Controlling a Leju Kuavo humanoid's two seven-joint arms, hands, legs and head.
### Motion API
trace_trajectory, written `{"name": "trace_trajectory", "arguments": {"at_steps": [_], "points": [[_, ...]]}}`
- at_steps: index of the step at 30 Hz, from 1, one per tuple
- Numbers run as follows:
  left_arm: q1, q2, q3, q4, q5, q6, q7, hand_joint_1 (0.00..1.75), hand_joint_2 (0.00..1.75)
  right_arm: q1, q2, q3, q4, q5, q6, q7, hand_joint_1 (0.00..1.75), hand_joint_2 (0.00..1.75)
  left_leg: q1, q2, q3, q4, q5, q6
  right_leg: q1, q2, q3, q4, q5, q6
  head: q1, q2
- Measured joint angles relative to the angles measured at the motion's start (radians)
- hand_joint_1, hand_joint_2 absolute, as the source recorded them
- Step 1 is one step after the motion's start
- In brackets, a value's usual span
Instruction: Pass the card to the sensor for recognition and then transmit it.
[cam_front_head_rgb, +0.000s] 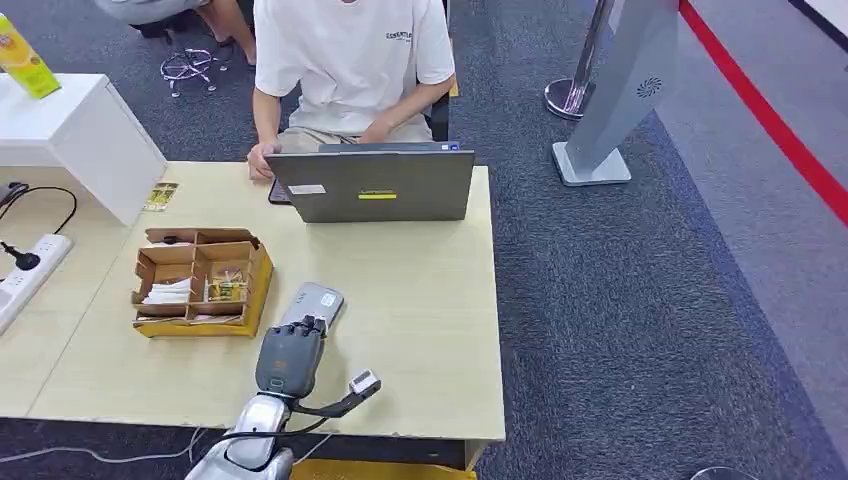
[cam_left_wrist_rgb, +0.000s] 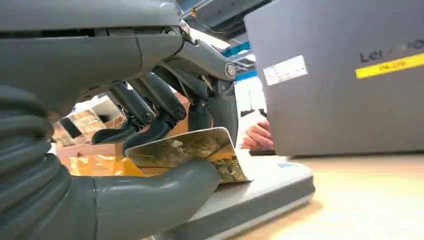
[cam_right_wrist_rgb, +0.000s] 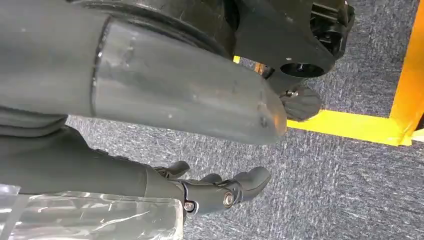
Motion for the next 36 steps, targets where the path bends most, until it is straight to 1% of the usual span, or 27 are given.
{"name": "trace_trajectory", "arguments": {"at_steps": [2, 3, 5, 7, 9, 10, 12, 13, 14, 16, 18, 19, 20, 22, 23, 25, 27, 30, 36], "points": [[0.001, 0.009, 0.0, -0.011, -0.003, 0.007, 0.046, 1.75, 1.75, 0.0, 0.0, -0.003, 0.0, 0.002, 0.0, 0.0, 0.0, 0.0, 0.0, 0.0, 0.0, 0.0, 0.0, 0.0, 0.0, 0.0, 0.0, 0.0, 0.0, 0.0, 0.0, 0.0], [0.005, 0.017, 0.0, -0.037, -0.003, -0.007, 0.063, 1.75, 1.75, 0.0, 0.0, -0.004, 0.0, 0.003, 0.0, 0.0, 0.0, 0.0, 0.0, 0.0, 0.0, 0.0, 0.0, 0.0, 0.0, 0.0, 0.0, 0.0, 0.0, 0.0, 0.0, 0.0], [0.003, 0.037, 0.0, -0.102, -0.003, -0.061, 0.061, 1.75, 1.75, 0.001, 0.0, -0.006, 0.001, 0.005, 0.0, -0.001, 0.0, 0.0, 0.0, 0.0, 0.0, 0.0, 0.0, 0.0, 0.0, 0.0, 0.0, 0.0, 0.0, 0.0, 0.0, 0.0], [0.005, 0.05, 0.0, -0.142, -0.003, -0.084, 0.055, 1.75, 1.75, 0.0, 0.0, -0.006, 0.001, 0.006, 0.0, -0.001, 0.0, 0.0, 0.0, 0.0, 0.0, 0.0, 0.0, 0.0, 0.0, 0.0, 0.0, 0.0, 0.0, 0.0, 0.0, 0.0], [0.009, 0.061, 0.0, -0.173, -0.003, -0.084, 0.063, 1.75, 1.75, 0.0, 0.0, -0.009, 0.001, 0.006, 0.0, -0.002, 0.0, 0.0, 0.0, 0.0, 0.0, 0.0, 0.0, 0.0, 0.0, 0.0, 0.0, 0.0, 0.0, 0.0, 0.0, 0.0], [0.008, 0.07, -0.001, -0.188, -0.003, -0.074, 0.084, 1.75, 1.75, 0.0, 0.0, -0.011, 0.001, 0.008, 0.0, -0.002, 0.0, 0.0, 0.0, 0.0, 0.0, 0.0, 0.0, 0.0, 0.0, 0.0, 0.0, 0.0, 0.0, 0.0, 0.0, 0.0], [0.0, 0.098, -0.008, -0.226, -0.003, -0.069, 0.136, 1.75, 1.75, 0.0, 0.0, -0.015, 0.001, 0.012, 0.0, -0.004, 0.0, 0.0, 0.0, 0.0, 0.0, 0.0, 0.001, 0.0, 0.0, 0.0, -0.001, 0.0, 0.0, 0.0, 0.0, 0.0], [-0.01, 0.124, -0.008, -0.258, -0.003, -0.083, 0.134, 1.75, 1.75, 0.001, 0.0, -0.017, 0.002, 0.016, 0.0, -0.006, 0.0, 0.0, 0.001, 0.0, 0.0, 0.0, 0.001, -0.001, 0.0, 0.0, -0.001, 0.0, 0.0, 0.0, 0.0, 0.0], [-0.025, 0.151, -0.005, -0.302, -0.003, -0.106, 0.114, 1.75, 1.75, 0.001, 0.0, -0.02, 0.002, 0.018, 0.0, -0.007, 0.0, 0.0, 0.001, 0.0, 0.0, 0.0, 0.001, -0.001, 0.001, 0.0, -0.001, 0.001, 0.0, 0.0, 0.0, 0.0], [-0.06, 0.191, 0.01, -0.367, -0.002, -0.144, 0.078, 1.75, 1.75, 0.0, 0.0, -0.02, 0.002, 0.02, 0.002, -0.008, 0.0, 0.0, 0.001, 0.0, 0.0, 0.0, 0.001, -0.001, 0.001, 0.0, 0.0, 0.001, 0.0, 0.0, 0.0, 0.0], [-0.089, 0.228, 0.031, -0.415, 0.004, -0.173, 0.052, 1.75, 1.75, 0.0, 0.0, -0.021, 0.002, 0.021, 0.005, -0.008, 0.0, 0.0, 0.001, 0.0, 0.0, 0.0, 0.002, -0.002, 0.001, 0.0, -0.001, 0.002, 0.0, 0.0, 0.0, 0.0], [-0.101, 0.246, 0.039, -0.432, 0.011, -0.187, 0.033, 1.75, 1.75, 0.001, 0.0, -0.021, 0.002, 0.022, 0.006, -0.008, 0.0, 0.0, 0.001, 0.0, 0.0, 0.0, 0.002, -0.002, 0.001, 0.0, -0.001, 0.002, 0.0, 0.0, 0.0, 0.0], [-0.12, 0.268, 0.056, -0.45, 0.017, -0.216, 0.005, 1.75, 1.75, 0.001, 0.0, -0.022, 0.002, 0.024, 0.011, -0.01, 0.0, 0.0, 0.002, 0.0, 0.0, 0.0, 0.003, -0.001, 0.001, 0.0, -0.001, 0.002, 0.0, 0.0, 0.0, 0.0], [-0.172, 0.324, 0.092, -0.458, 0.026, -0.269, -0.047, 1.75, 1.75, -0.001, 0.0, -0.023, 0.002, 0.027, 0.012, -0.016, 0.0, 0.0, 0.003, 0.001, 0.0, 0.0, 0.003, -0.002, 0.003, 0.001, -0.001, 0.002, 0.001, -0.002, 0.003, 0.0], [-0.208, 0.37, 0.123, -0.457, 0.037, -0.287, -0.072, 1.75, 1.75, -0.001, 0.0, -0.024, 0.003, 0.027, 0.011, -0.018, 0.0, 0.0, 0.004, 0.004, 0.0, 0.0, 0.003, -0.002, 0.004, 0.003, -0.004, 0.002, 0.003, -0.004, 0.002, 0.0], [-0.271, 0.422, 0.176, -0.452, 0.045, -0.298, -0.116, 1.75, 1.75, 0.002, 0.0, -0.028, 0.003, 0.027, 0.011, -0.018, 0.0, 0.0, 0.004, 0.005, -0.001, 0.0, 0.003, -0.002, 0.004, 0.004, -0.004, 0.002, 0.003, -0.004, 0.0, 0.0], [-0.304, 0.45, 0.204, -0.447, 0.045, -0.298, -0.125, 1.75, 1.75, 0.001, 0.0, -0.029, 0.003, 0.028, 0.01, -0.018, 0.0, 0.0, 0.004, 0.004, -0.001, 0.0, 0.004, -0.003, 0.004, 0.003, -0.004, 0.002, 0.003, -0.004, 0.0, 0.0], [-0.321, 0.468, 0.218, -0.446, 0.028, -0.306, -0.125, 1.75, 1.75, -0.004, 0.0, -0.031, 0.004, 0.029, 0.01, -0.018, 0.0, 0.0, 0.004, 0.003, -0.001, 0.0, 0.004, -0.003, 0.004, 0.003, -0.003, 0.002, 0.003, -0.004, 0.0, 0.0], [-0.344, 0.472, 0.218, -0.425, 0.003, -0.311, -0.105, 1.75, 1.75, -0.006, 0.0, -0.031, 0.004, 0.032, 0.014, -0.014, 0.0, 0.0, 0.004, 0.003, -0.001, 0.0, 0.004, -0.003, 0.004, 0.003, -0.004, 0.002, 0.003, -0.004, 0.0, 0.0]]}}
